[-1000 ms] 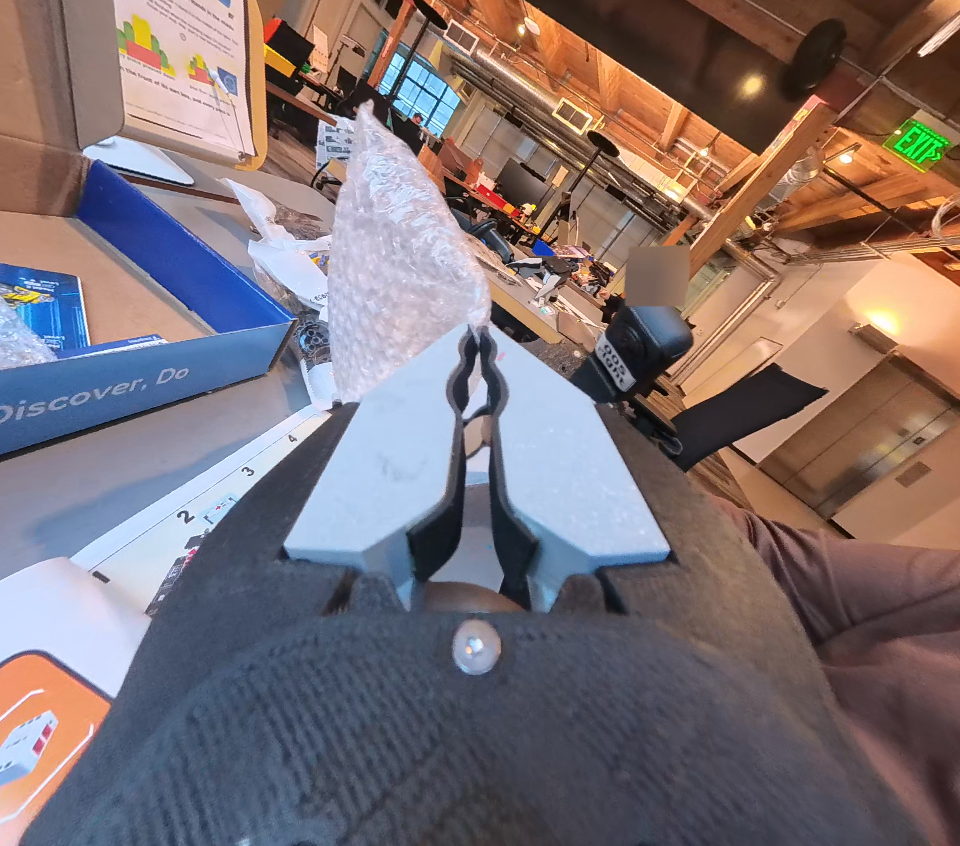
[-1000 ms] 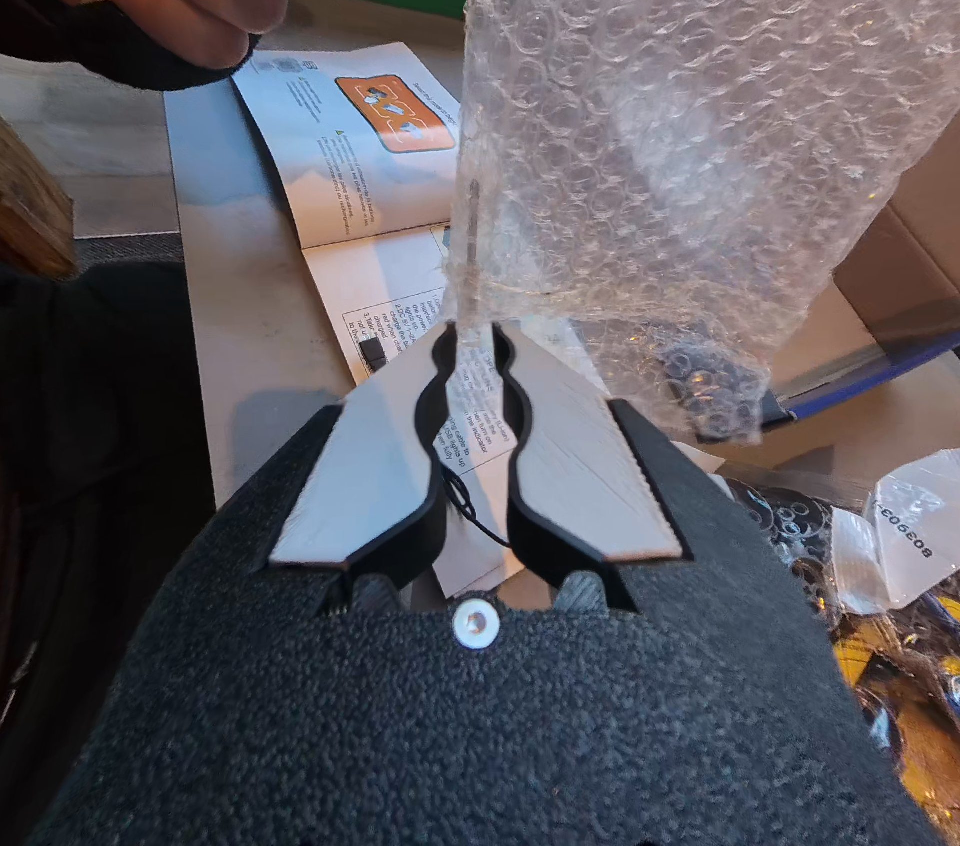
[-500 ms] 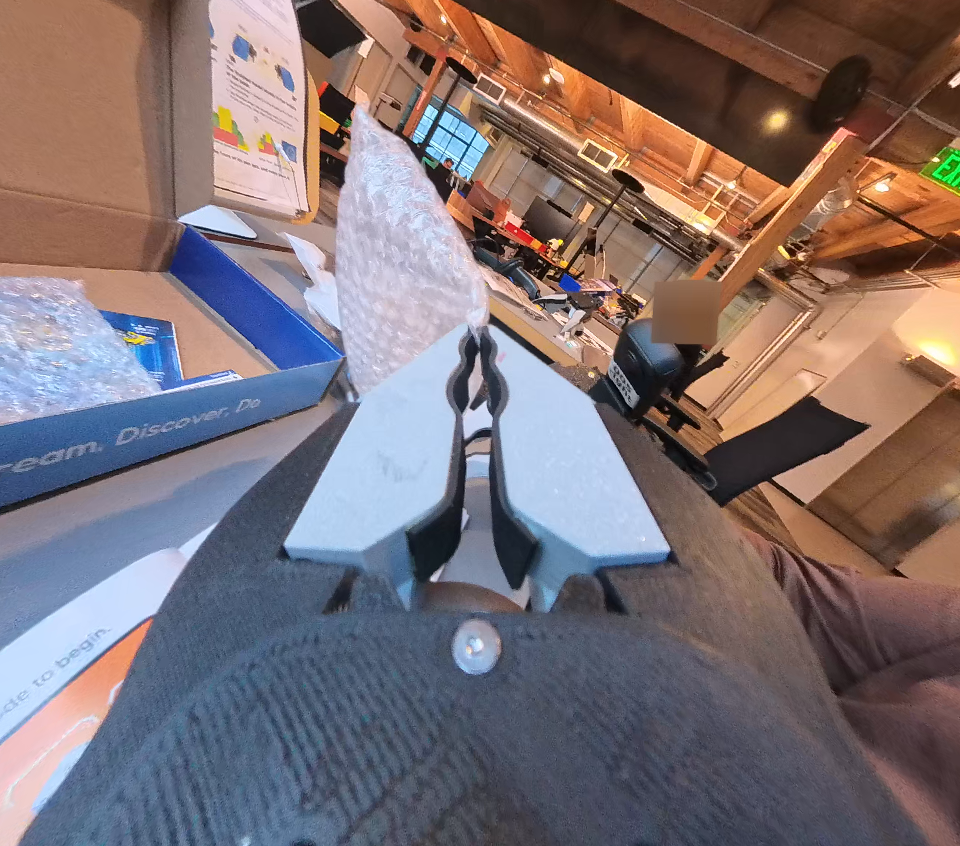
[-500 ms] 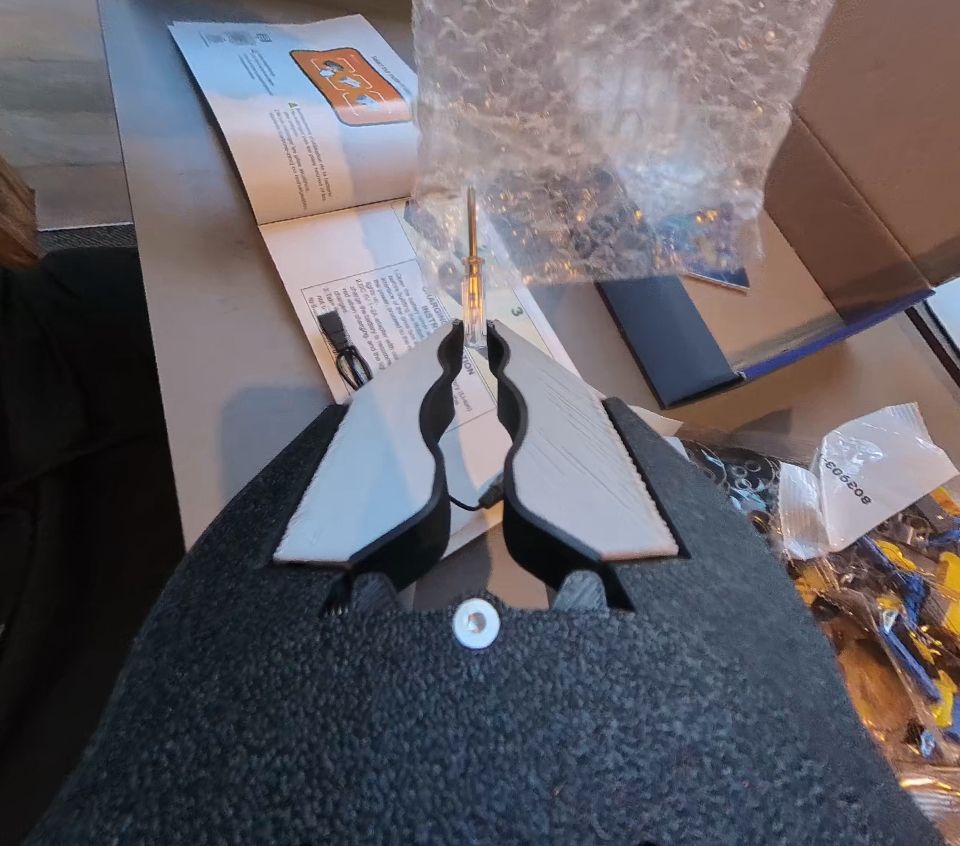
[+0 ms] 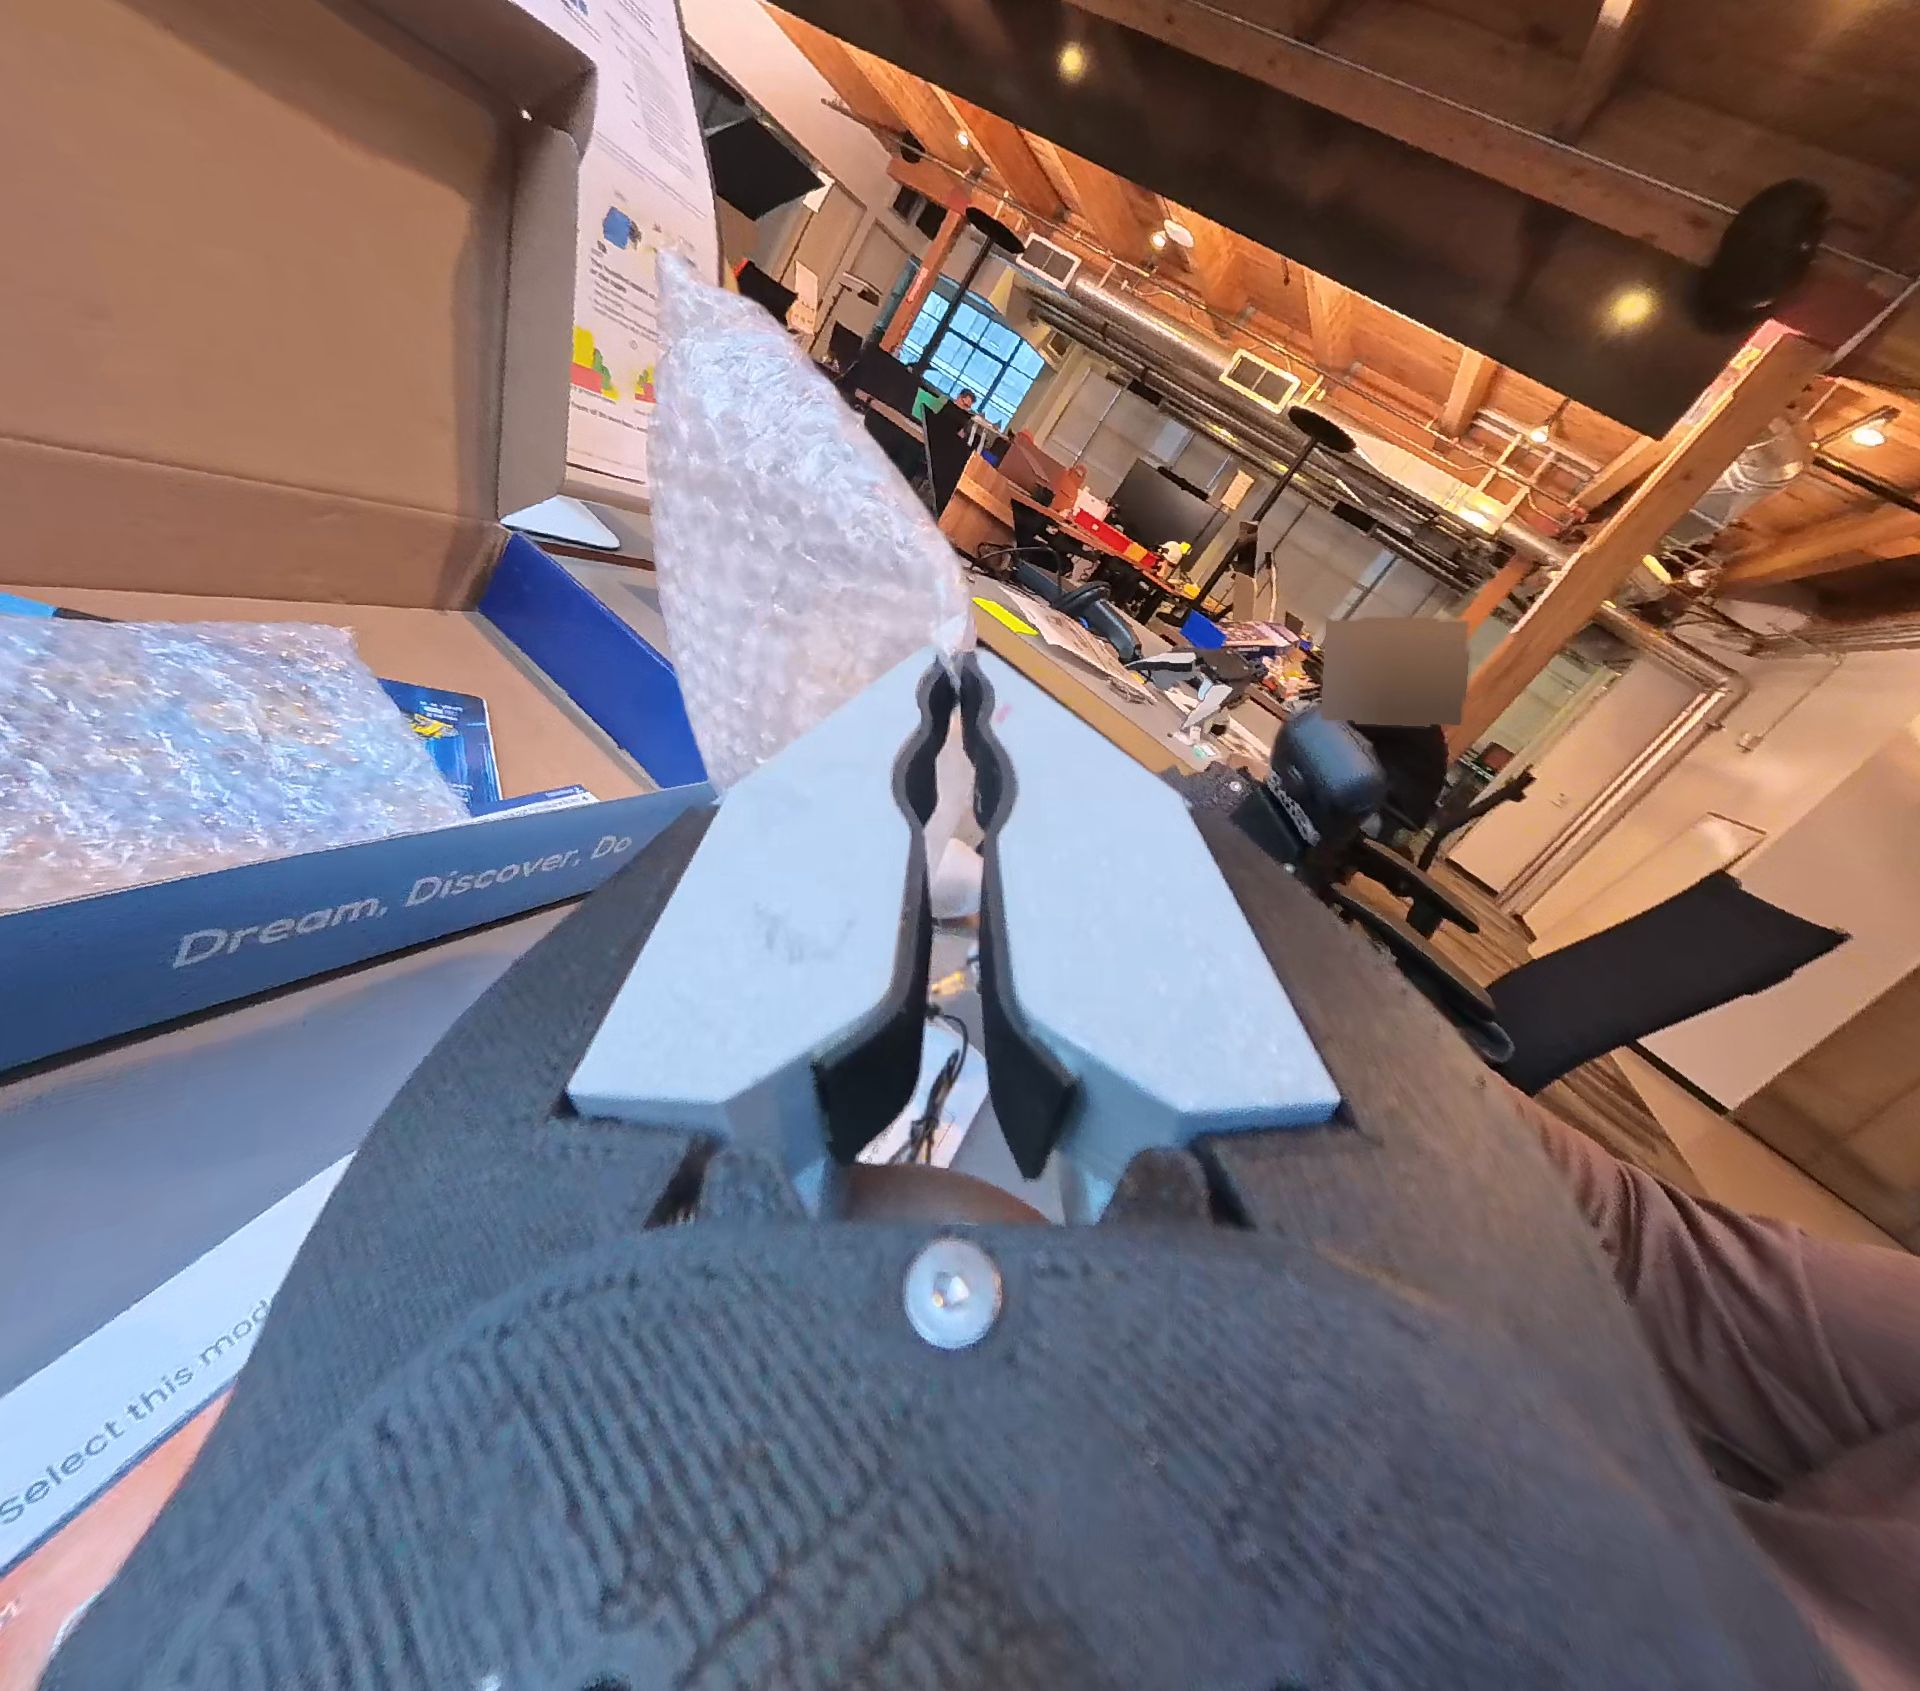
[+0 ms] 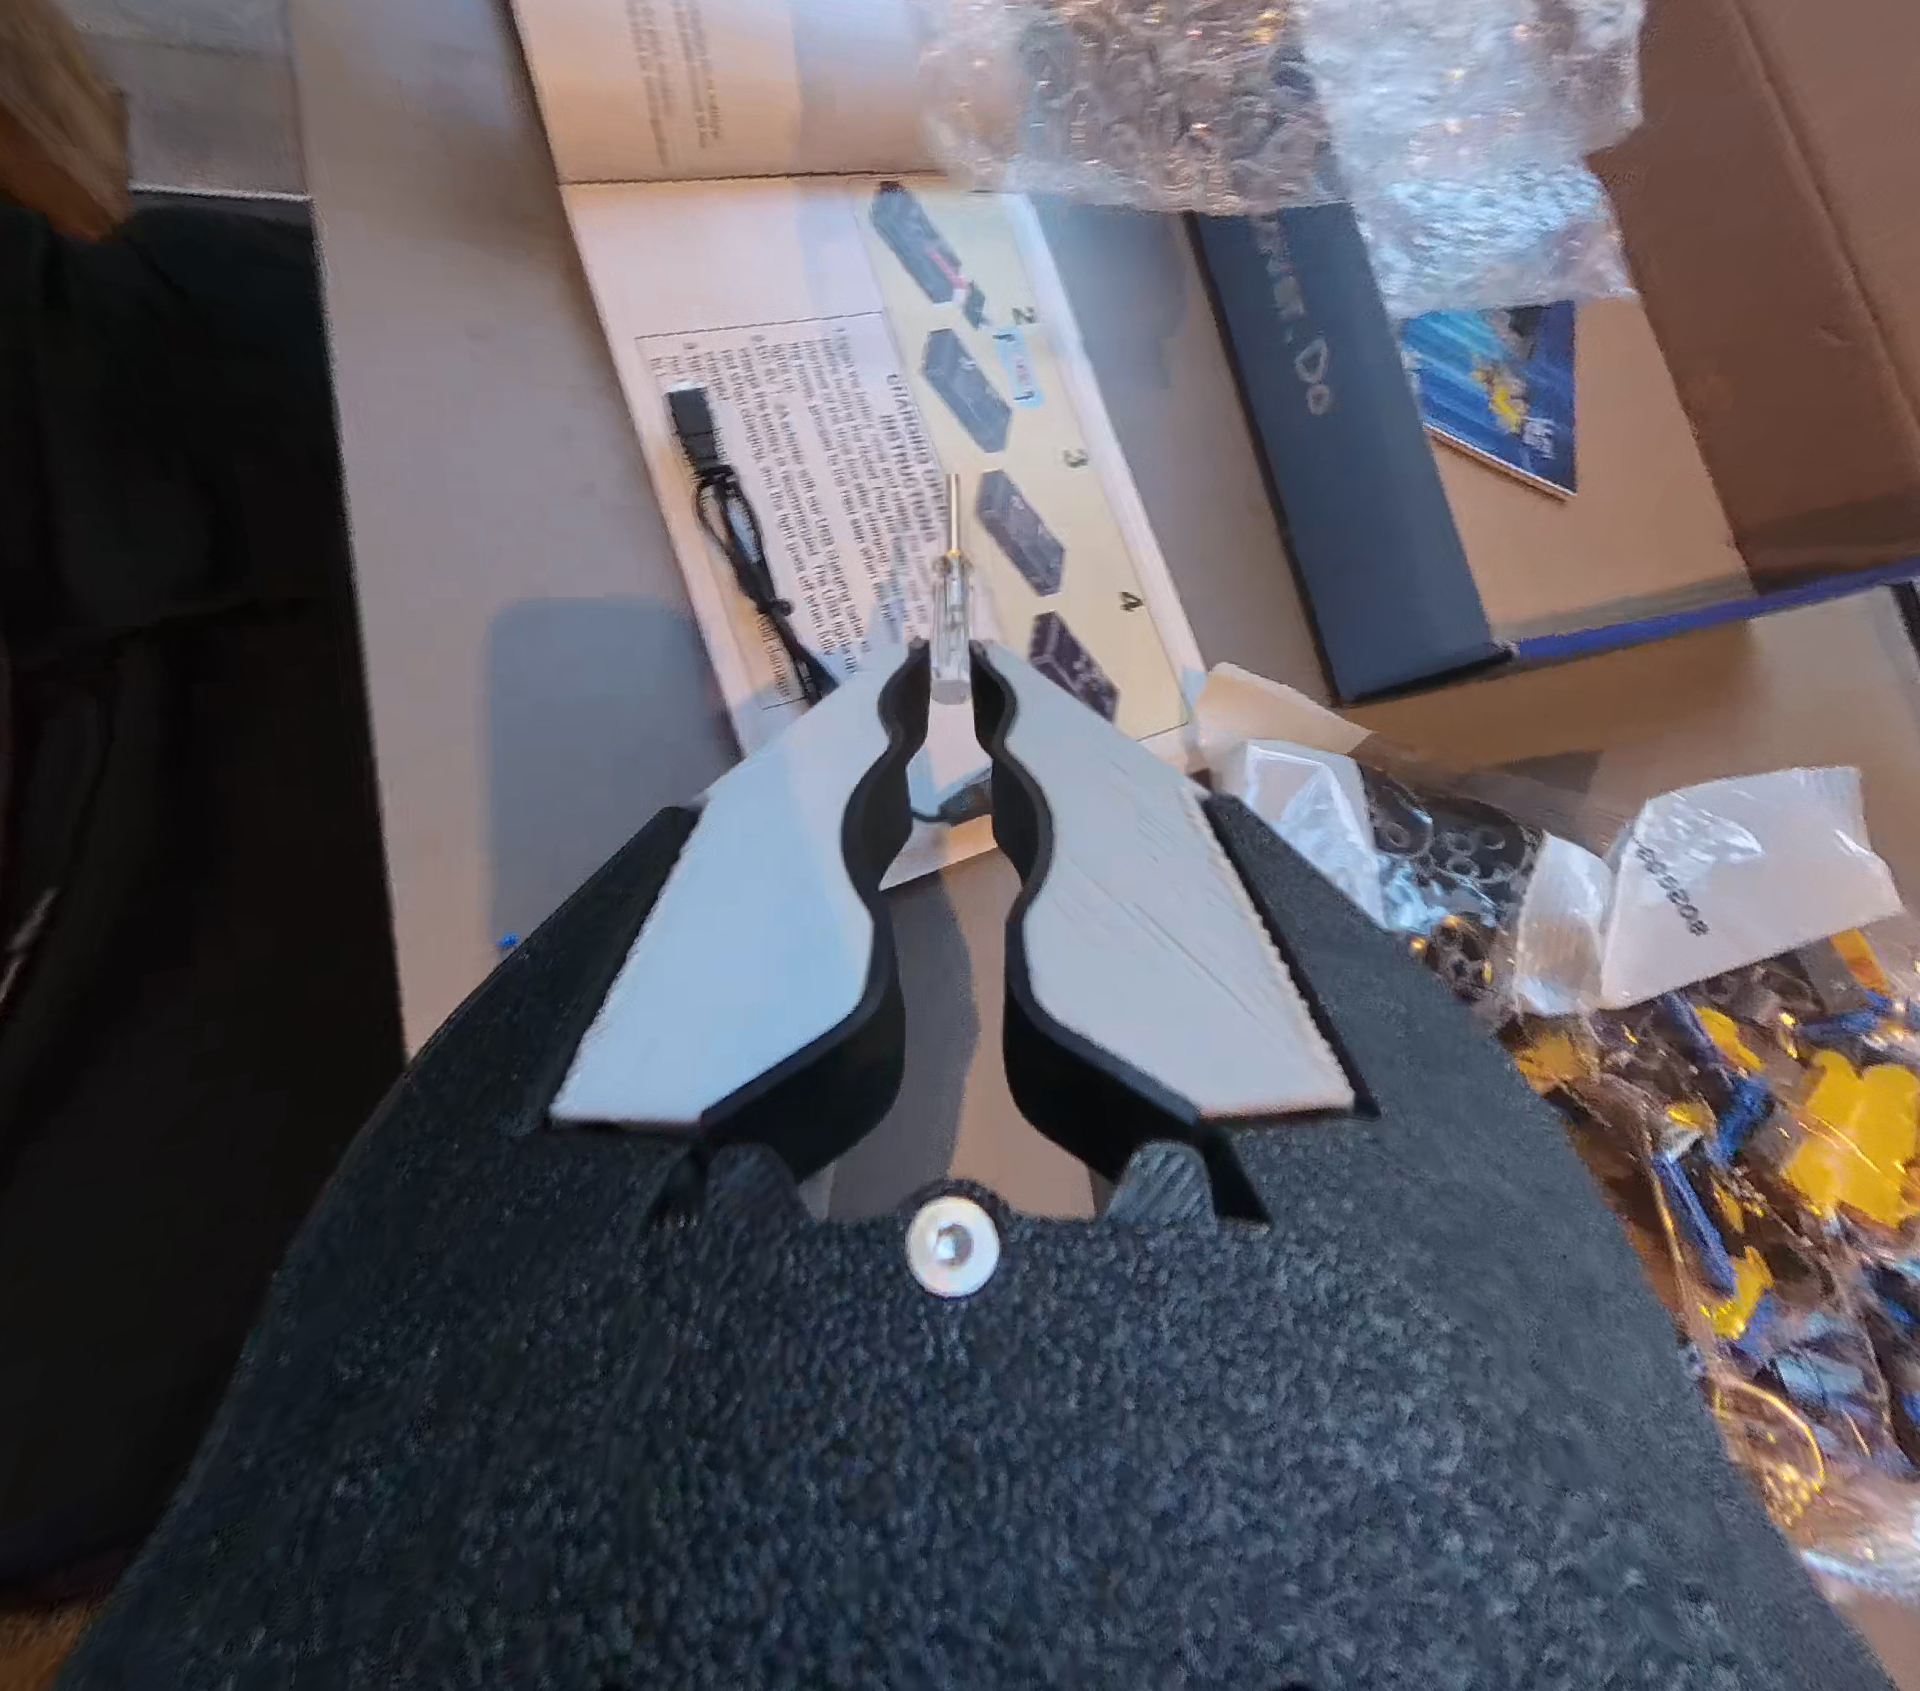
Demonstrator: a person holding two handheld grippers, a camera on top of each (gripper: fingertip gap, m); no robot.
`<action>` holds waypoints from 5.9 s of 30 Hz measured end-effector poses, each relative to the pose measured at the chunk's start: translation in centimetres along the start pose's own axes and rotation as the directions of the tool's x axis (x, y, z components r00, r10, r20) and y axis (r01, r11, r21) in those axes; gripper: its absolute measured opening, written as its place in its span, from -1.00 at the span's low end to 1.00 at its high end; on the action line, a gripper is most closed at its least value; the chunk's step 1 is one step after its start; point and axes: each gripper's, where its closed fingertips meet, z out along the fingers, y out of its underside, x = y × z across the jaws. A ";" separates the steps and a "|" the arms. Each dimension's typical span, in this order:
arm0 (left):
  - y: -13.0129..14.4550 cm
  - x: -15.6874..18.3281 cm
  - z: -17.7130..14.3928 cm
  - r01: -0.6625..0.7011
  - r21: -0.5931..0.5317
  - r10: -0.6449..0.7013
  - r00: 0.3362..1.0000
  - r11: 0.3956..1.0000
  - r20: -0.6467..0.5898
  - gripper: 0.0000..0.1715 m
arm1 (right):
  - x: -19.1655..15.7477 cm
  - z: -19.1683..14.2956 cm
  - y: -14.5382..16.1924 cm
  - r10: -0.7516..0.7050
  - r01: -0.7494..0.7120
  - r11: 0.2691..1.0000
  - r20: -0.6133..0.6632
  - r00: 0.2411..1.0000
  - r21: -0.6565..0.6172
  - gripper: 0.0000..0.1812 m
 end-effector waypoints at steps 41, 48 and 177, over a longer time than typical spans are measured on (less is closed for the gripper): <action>2.0 0.6 1.1 0.010 -0.072 -0.012 0.999 0.997 -0.032 -1.00 | -3.1 0.7 4.8 0.055 -0.025 0.991 0.228 0.972 -0.132 -0.92; 2.2 0.7 1.2 0.008 -0.077 -0.011 0.999 0.997 -0.035 -1.00 | -0.5 -2.0 3.2 0.079 -0.074 0.996 0.148 0.986 -0.041 -0.92; 12.5 0.5 1.1 -0.374 -0.564 0.386 0.917 0.736 -0.103 -0.69 | 9.5 -19.0 3.4 0.715 -0.727 0.282 0.368 0.594 0.626 -0.97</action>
